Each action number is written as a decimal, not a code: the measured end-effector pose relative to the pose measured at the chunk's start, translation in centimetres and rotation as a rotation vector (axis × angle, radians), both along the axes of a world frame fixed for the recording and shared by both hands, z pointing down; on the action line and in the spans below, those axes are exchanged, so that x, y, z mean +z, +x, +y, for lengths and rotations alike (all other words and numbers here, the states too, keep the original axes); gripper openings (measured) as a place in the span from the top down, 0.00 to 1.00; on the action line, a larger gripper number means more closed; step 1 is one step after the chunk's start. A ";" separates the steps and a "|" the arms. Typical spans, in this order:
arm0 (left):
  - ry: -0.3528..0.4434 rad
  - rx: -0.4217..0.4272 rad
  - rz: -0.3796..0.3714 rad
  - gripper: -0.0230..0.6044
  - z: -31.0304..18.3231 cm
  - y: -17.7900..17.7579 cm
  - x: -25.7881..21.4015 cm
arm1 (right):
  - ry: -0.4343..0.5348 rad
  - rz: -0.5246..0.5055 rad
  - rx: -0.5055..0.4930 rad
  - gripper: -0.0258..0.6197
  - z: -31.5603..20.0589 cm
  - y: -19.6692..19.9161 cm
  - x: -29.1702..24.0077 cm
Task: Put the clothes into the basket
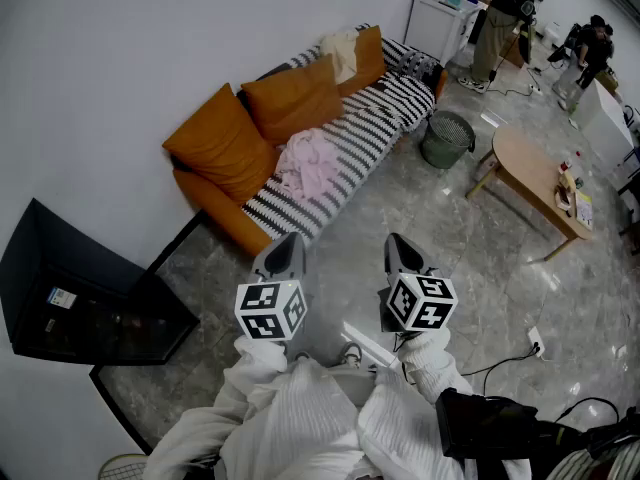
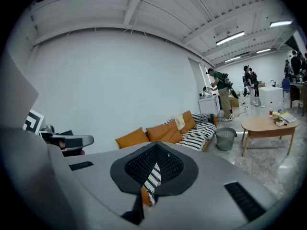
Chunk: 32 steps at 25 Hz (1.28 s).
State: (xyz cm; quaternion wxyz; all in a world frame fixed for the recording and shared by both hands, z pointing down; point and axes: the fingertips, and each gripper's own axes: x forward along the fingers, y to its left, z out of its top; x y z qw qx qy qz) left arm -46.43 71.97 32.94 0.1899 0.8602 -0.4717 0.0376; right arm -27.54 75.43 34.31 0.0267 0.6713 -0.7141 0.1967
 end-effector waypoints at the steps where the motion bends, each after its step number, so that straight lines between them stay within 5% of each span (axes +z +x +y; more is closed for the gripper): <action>1: 0.000 0.002 -0.002 0.95 0.1 0.2 0.0 | 0.000 0.000 0.000 0.92 0.1 0.1 0.0; 16: -0.008 0.023 -0.032 0.95 -0.2 2.9 0.3 | -0.004 -0.063 -0.018 0.92 0.0 2.2 0.6; 32: -0.045 0.081 -0.047 0.95 -2.0 14.5 2.2 | -0.054 -0.094 0.097 0.92 -0.2 15.2 3.1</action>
